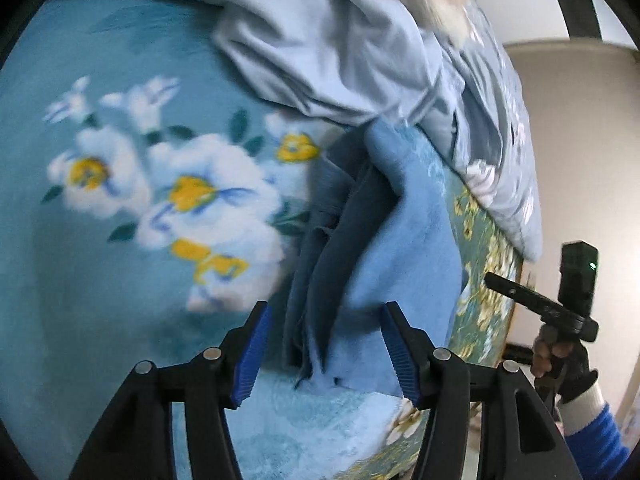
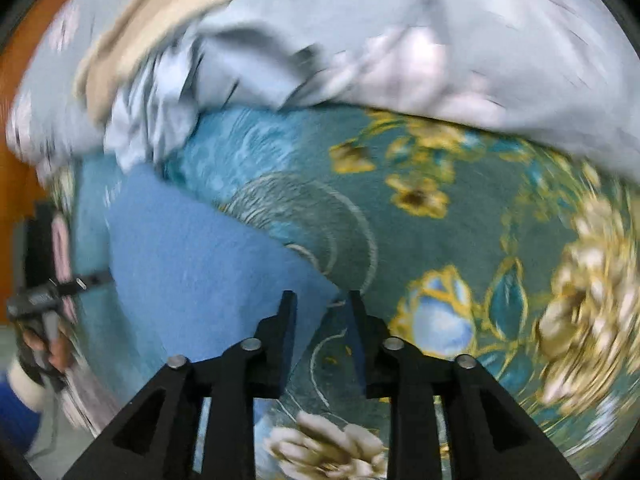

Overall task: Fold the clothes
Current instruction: 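Grasp the folded shirt edge with the right gripper, then grasp the folded blue shirt with the left gripper while the right gripper holds it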

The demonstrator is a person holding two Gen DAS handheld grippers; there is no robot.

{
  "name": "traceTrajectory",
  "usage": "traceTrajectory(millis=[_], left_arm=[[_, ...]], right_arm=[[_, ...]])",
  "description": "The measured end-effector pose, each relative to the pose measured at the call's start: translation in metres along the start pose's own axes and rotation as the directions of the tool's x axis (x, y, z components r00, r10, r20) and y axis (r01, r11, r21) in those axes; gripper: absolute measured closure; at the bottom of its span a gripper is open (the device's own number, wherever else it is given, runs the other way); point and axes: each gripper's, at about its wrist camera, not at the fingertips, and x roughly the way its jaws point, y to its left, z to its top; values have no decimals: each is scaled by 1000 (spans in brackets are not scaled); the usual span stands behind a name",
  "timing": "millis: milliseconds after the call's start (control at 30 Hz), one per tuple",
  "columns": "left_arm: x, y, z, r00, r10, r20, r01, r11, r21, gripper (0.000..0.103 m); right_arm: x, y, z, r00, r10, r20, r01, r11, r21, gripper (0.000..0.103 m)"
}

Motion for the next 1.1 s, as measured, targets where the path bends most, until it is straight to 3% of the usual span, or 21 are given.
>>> traceTrajectory(millis=[67,133,267,367,467,600,700,800,833,867,933,1000,1100], left_arm=[[7,-6,6,1000,6,-16,-6,1000,19,43],[14,-11,11,999,12,-31,-11,999,38,41],[23,-16,17,999,18,-50,-14,998,65,38],[27,-15,18,998,17,-56,-12,997,75,38],[31,-14,18,998,16,-62,-10,996,86,38],[36,-13,19,997,15,-70,-7,995,100,39],[40,-12,20,997,14,-77,-5,994,111,42],[40,-13,16,997,13,-76,-4,994,112,65],[37,-15,12,997,12,-71,-5,994,106,69],[35,-17,9,998,12,-66,-5,995,101,72],[30,-21,1,998,11,-56,-6,996,89,78],[24,-26,-6,999,10,-47,-7,997,78,85],[17,-32,-18,999,9,-32,-8,998,60,89]], right_arm=[[0,-9,-16,995,71,71,-79,991,106,65],[8,-17,-39,976,169,139,-196,957,213,62],[31,-23,-92,907,337,254,-413,833,369,60],[41,-18,-96,889,368,272,-452,795,403,60],[56,-13,-95,886,375,272,-459,787,412,60],[63,-12,-88,852,415,320,-519,750,409,60],[66,-7,-78,843,427,326,-532,747,399,58],[66,-3,-72,844,429,322,-532,749,395,61],[66,-3,-72,841,434,323,-537,741,403,68],[66,-3,-72,837,441,324,-544,732,410,80],[66,1,-69,826,458,328,-562,713,419,86],[68,11,-59,838,447,313,-544,731,412,89],[60,21,-53,832,455,318,-554,723,413,90]])
